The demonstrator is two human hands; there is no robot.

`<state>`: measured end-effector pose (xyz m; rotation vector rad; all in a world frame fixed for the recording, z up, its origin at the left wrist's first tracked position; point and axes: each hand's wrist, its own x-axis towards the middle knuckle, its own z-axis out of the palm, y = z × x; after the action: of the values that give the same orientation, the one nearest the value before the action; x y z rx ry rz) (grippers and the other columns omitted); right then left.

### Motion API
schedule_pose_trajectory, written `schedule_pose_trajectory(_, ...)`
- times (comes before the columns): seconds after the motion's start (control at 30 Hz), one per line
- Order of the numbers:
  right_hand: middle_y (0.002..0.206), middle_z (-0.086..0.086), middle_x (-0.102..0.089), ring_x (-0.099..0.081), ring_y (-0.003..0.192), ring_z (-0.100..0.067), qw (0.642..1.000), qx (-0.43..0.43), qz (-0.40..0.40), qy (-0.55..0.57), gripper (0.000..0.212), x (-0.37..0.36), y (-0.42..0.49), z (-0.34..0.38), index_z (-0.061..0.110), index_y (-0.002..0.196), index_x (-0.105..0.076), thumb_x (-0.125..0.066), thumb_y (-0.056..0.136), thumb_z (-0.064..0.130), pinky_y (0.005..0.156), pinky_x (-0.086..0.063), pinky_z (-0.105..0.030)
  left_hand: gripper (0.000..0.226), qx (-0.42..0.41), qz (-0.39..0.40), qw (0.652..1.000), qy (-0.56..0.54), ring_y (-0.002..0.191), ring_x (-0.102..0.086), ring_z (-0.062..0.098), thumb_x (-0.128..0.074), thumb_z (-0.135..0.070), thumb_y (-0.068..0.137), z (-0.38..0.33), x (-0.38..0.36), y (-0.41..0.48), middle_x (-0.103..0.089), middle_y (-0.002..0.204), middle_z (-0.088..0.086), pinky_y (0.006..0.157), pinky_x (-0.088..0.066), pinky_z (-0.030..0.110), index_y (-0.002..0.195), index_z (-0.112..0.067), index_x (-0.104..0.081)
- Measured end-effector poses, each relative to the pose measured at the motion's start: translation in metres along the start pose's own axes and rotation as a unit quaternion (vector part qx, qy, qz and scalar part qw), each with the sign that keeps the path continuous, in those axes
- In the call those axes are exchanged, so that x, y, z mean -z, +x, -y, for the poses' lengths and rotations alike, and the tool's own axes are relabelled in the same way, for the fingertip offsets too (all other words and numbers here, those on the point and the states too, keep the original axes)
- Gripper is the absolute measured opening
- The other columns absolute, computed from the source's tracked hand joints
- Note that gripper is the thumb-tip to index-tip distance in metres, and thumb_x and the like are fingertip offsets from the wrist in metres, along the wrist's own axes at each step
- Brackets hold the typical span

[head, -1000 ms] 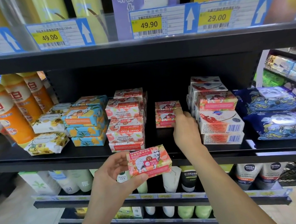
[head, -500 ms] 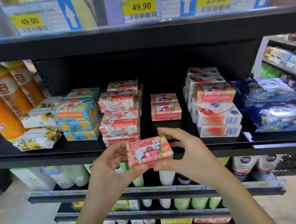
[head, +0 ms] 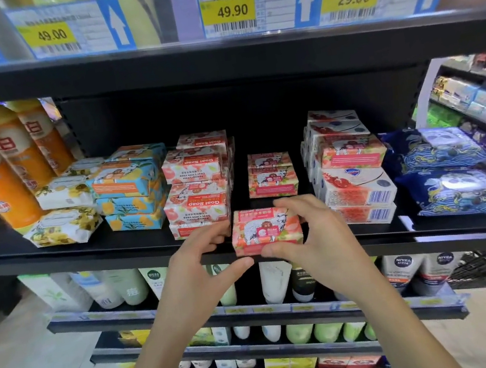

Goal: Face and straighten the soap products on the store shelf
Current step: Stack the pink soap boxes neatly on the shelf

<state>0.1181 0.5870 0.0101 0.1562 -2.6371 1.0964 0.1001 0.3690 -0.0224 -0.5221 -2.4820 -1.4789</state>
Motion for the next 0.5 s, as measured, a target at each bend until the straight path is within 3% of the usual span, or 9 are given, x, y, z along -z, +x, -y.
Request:
schedule_pose_trajectory(0.1, 0.138, 0.008, -0.050, -0.049, 0.124, -0.012, 0.998, -0.025, -0.048, -0.036, 0.082, -0.001, 0.004, -0.003, 0.019, 0.148, -0.050, -0.084, 0.079, 0.046, 0.103, -0.039, -0.024, 0.055, -0.020, -0.007, 0.998, 0.061, 0.124, -0.052, -0.007, -0.076, -0.051, 0.077, 0.009, 0.001, -0.004, -0.059, 0.125, -0.032, 0.105, -0.040, 0.015, 0.129, -0.044, -0.062)
schedule_pose_trajectory(0.27, 0.145, 0.000, -0.046, -0.047, 0.132, -0.022, 0.993, -0.039, -0.070, -0.082, 0.082, -0.018, 0.009, -0.009, 0.013, 0.152, -0.045, -0.082, 0.083, 0.042, 0.112, -0.041, -0.038, 0.046, -0.066, -0.030, 0.990, 0.122, 0.127, -0.051, 0.005, -0.073, -0.048, 0.085, 0.030, -0.011, -0.004, -0.063, 0.127, -0.021, 0.112, -0.042, 0.039, 0.127, -0.029, -0.071)
schedule_pose_trajectory(0.5, 0.160, -0.002, -0.039, -0.039, 0.146, -0.020, 0.991, -0.031, -0.069, -0.107, 0.073, -0.027, 0.011, -0.013, 0.013, 0.153, -0.044, -0.073, 0.091, 0.039, 0.117, -0.033, -0.031, 0.034, -0.109, -0.091, 0.977, 0.158, 0.122, -0.050, 0.005, -0.071, -0.034, 0.089, 0.047, -0.025, -0.002, -0.065, 0.123, -0.016, 0.110, -0.038, 0.028, 0.120, -0.021, -0.075)
